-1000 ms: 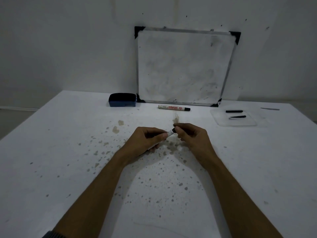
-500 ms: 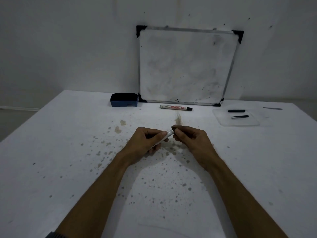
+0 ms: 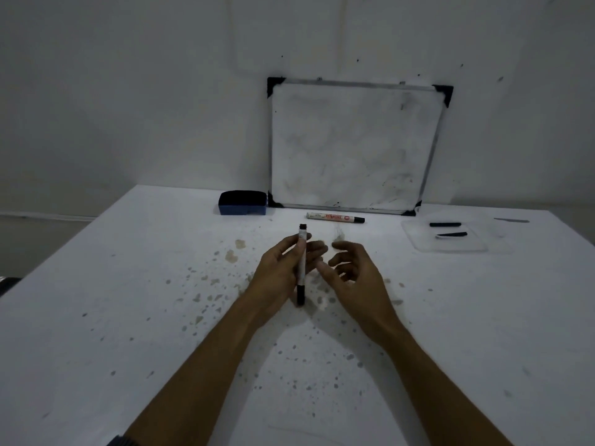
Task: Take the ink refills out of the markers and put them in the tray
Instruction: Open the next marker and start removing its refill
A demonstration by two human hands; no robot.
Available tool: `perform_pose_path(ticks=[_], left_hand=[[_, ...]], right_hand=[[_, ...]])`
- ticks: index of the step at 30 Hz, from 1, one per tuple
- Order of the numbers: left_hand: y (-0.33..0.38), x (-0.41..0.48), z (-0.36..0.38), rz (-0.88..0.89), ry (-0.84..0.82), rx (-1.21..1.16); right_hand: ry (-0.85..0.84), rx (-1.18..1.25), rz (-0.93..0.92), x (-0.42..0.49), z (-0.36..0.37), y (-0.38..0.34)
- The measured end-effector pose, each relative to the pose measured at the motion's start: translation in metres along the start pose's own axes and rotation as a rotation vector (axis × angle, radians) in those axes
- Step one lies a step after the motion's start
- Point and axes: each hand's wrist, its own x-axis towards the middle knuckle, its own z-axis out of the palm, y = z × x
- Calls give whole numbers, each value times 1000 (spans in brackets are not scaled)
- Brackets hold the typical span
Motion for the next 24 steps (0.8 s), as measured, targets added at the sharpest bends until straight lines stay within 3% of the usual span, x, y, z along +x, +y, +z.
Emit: perform_pose_path(ticks=[6, 10, 15, 18, 20, 22, 24], left_hand=[[-3, -4, 5, 20, -95, 23], [-12, -2, 5, 17, -97, 178], [-15, 5, -1, -38, -75, 286], [-4, 22, -1, -17, 43, 607], [-6, 39, -9, 49, 172, 956], [-16, 50, -25, 113, 190, 1362], [-30, 56, -39, 136, 155, 1538]], right_hand=[[108, -234, -101, -5, 5, -10], [80, -238, -107, -6, -1, -15], [-29, -427, -153, 6, -6, -14], [20, -597, -209, 33, -13, -10], [92, -750, -243, 63, -21, -2], [124, -867, -269, 91, -25, 8], [119, -912, -287, 114, -23, 18]])
